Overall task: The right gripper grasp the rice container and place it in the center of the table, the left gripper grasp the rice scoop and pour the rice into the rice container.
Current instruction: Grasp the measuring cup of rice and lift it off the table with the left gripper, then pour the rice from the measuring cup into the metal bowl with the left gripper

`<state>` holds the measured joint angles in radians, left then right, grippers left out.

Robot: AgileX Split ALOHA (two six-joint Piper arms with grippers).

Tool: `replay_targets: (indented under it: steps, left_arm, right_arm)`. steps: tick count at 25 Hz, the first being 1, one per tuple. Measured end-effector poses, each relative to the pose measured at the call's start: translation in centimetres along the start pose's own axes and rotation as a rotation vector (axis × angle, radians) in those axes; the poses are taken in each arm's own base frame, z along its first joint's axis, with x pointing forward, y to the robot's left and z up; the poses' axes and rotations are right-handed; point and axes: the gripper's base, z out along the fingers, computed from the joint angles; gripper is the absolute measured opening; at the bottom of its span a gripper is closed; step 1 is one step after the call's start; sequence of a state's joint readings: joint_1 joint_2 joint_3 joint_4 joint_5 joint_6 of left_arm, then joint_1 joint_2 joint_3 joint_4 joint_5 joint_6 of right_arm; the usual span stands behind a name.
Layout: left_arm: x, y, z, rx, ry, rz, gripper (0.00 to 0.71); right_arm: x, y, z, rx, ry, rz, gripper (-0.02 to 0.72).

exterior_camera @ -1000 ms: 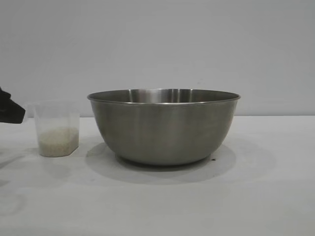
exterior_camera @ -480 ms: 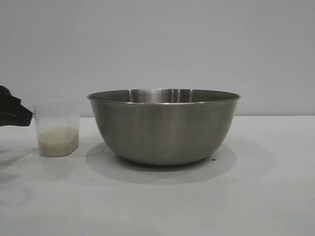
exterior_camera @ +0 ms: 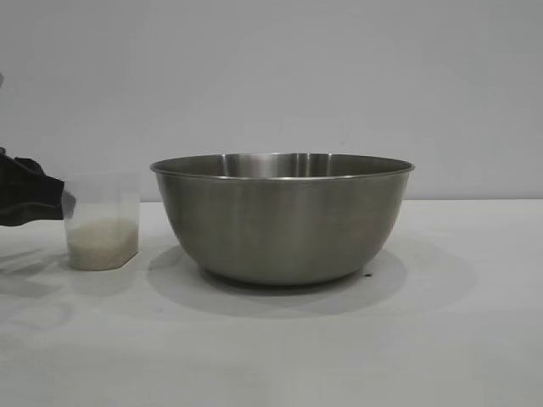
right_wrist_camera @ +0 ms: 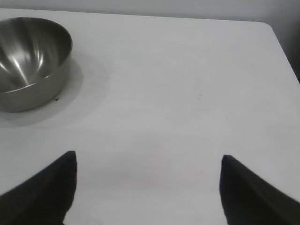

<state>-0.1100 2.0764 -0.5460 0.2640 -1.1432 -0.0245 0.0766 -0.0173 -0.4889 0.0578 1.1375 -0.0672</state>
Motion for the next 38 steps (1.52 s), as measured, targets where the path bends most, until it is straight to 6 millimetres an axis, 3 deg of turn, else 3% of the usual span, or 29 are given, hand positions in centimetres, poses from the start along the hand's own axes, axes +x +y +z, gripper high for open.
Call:
replay_targets:
  steps: [5, 9, 18, 28, 32, 38]
  left_arm:
    - [-0.2, -0.1, 0.1, 0.013, -0.003, 0.013, 0.000]
    - [-1.8, 0.0, -0.2, 0.006, -0.050, 0.071, 0.000]
    - [-10.3, -0.7, -0.5, 0.089, -0.344, 0.381, 0.000]
    - [-16.1, -2.7, 1.3, 0.222, -0.577, 0.768, 0.000]
    - [-17.3, -4.9, 1.6, 0.232, -0.666, 0.963, 0.000]
    - [-16.8, -7.8, 1.9, 0.252, -0.703, 1.255, 0.000]
  right_arm:
    - [0.0, 0.0, 0.0, 0.000, 0.000, 0.000, 0.589]
    - [0.0, 0.0, 0.0, 0.000, 0.000, 0.000, 0.589]
    - [0.0, 0.0, 0.0, 0.000, 0.000, 0.000, 0.589]
    - [0.0, 0.0, 0.0, 0.000, 0.000, 0.000, 0.589]
    - [0.0, 0.0, 0.0, 0.000, 0.000, 0.000, 0.589]
    - [0.0, 0.0, 0.0, 0.000, 0.000, 0.000, 0.589]
